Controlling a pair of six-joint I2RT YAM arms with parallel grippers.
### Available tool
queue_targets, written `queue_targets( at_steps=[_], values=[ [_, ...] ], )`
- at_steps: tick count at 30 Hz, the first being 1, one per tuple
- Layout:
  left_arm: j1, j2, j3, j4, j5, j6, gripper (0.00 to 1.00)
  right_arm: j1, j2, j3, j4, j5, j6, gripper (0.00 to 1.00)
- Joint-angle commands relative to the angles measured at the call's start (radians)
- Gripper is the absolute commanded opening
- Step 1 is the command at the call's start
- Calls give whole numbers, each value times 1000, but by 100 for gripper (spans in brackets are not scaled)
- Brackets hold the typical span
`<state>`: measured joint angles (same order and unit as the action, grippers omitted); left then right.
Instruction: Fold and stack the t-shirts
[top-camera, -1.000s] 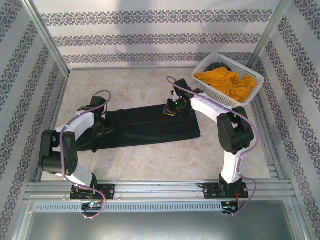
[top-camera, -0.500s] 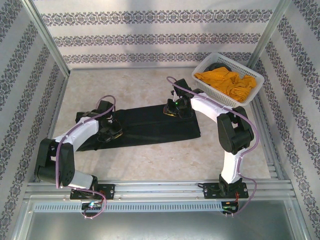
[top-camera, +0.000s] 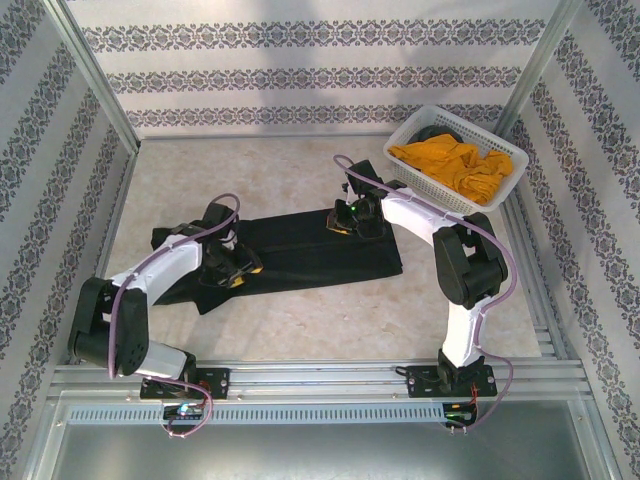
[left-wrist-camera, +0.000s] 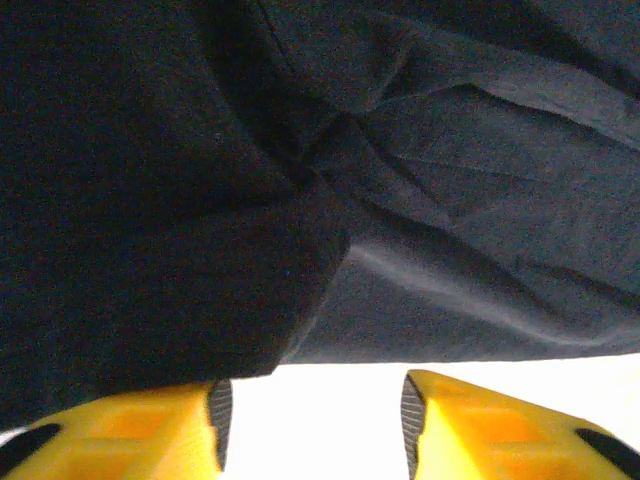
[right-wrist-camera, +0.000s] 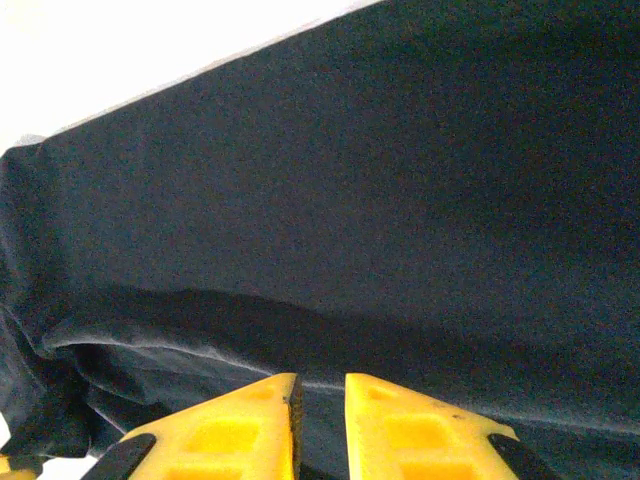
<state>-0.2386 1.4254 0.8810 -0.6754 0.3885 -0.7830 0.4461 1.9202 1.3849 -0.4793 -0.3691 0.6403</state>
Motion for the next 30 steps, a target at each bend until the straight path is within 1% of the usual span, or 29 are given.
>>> queue_targets(
  at_steps=[1, 5, 6, 9, 11, 13, 17, 20, 22, 27, 30],
  values=[
    [61, -60, 57, -124, -65, 65, 51, 11, -5, -7, 28, -17, 12, 21],
    [211, -132, 38, -151, -154, 13, 49, 23, 2, -2, 42, -24, 16, 21],
    [251, -150, 26, -142, -161, 2, 48, 26, 2, -2, 50, -27, 17, 21],
    [377, -173, -16, -115, -148, -4, 48, 31, 11, 8, 49, -30, 12, 21],
    [461, -165, -50, -89, -107, 4, 49, 26, 18, 8, 46, -31, 12, 21],
    [520, -155, -77, -74, -75, 16, 49, 12, 26, 3, 47, -43, 15, 21],
    [527, -156, -111, -120, -86, 27, 49, -14, 30, -6, 44, -57, 14, 21],
    [519, -198, -173, -150, -94, -2, 51, -24, 29, -2, 38, -57, 10, 22],
    [498, -241, -224, -153, -89, -32, 51, -29, 31, 0, 39, -59, 9, 22],
    [443, -323, -328, -97, -78, -114, 49, -29, 37, 0, 47, -60, 19, 22],
    [431, -310, -351, -47, -68, -140, 46, -26, 41, 0, 48, -63, 19, 22]
  ],
)
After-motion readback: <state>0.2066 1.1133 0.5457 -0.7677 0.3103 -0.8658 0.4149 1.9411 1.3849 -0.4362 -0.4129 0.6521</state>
